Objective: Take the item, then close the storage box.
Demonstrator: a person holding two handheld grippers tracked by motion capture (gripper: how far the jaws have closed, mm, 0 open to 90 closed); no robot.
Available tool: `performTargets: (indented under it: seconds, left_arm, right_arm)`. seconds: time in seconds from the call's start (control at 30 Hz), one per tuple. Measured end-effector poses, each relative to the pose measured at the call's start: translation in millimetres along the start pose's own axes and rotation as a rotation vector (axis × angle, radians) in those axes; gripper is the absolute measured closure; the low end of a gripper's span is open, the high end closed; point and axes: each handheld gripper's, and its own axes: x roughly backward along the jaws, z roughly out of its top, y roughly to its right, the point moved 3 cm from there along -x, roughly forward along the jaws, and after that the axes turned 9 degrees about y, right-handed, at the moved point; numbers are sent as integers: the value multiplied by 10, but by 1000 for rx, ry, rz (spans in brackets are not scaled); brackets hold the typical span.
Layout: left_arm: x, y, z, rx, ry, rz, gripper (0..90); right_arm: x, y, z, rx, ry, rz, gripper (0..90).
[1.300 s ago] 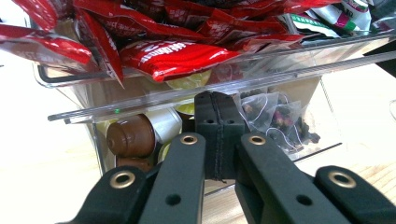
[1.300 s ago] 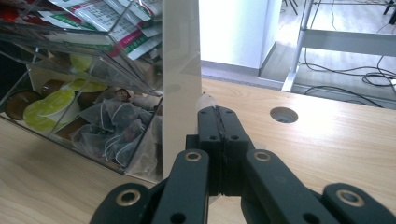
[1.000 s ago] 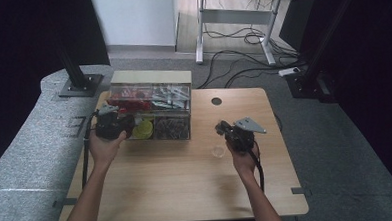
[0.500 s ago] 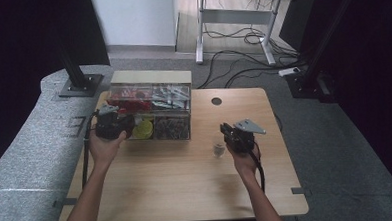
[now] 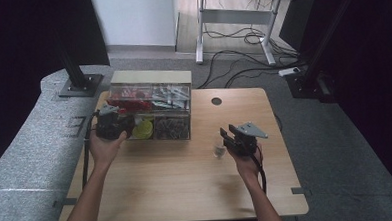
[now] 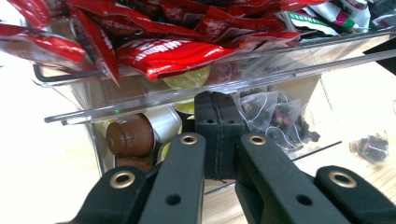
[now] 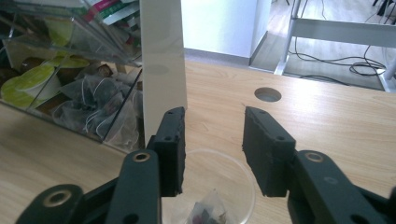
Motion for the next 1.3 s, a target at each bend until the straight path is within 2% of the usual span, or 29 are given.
performTargets:
  seconds: [0.27,0.7,1.3]
  left_arm:
    - [-4,14,-1,-1,-1,0,900]
    - [17,18,-67,7,2,-9,900]
    - [59,10,-280,15,-4,-36,900]
  right_arm:
    - [87,22,-81,-6,-3,19,541]
    - [203,40,-209,-14,-9,28,535]
    - [346,-52,-411,7,-37,42,544]
